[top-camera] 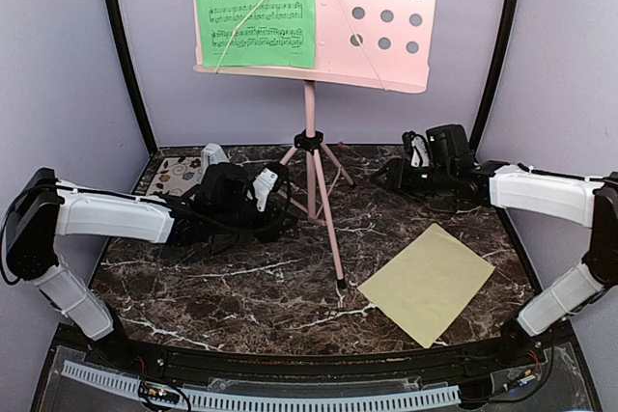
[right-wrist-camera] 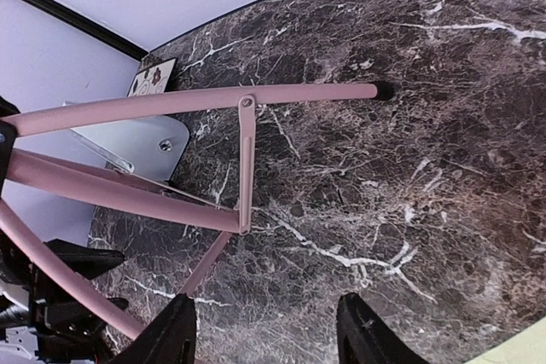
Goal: Set up the instrument practice props
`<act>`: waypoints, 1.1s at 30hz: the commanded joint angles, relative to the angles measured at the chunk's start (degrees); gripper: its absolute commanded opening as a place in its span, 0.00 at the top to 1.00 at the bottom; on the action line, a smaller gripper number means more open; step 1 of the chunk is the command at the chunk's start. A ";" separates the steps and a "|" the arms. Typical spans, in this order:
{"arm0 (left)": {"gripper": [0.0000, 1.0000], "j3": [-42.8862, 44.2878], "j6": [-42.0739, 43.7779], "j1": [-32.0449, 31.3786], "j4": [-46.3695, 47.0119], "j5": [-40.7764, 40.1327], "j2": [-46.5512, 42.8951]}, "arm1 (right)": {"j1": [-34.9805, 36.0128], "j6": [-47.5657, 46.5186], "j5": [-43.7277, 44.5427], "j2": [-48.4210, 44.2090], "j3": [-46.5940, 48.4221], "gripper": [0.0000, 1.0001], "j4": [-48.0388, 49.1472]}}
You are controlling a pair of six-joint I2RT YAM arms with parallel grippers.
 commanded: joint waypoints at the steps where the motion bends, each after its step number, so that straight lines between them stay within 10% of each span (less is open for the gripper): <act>1: 0.49 -2.26 -1.98 0.00 9.53 -0.32 3.06 | 0.94 0.28 -1.26 5.54 0.86 0.46 9.68; 33: 0.53 14.68 -2.33 7.77 12.45 2.12 24.53 | -1.72 3.84 -1.67 36.90 24.88 0.53 21.91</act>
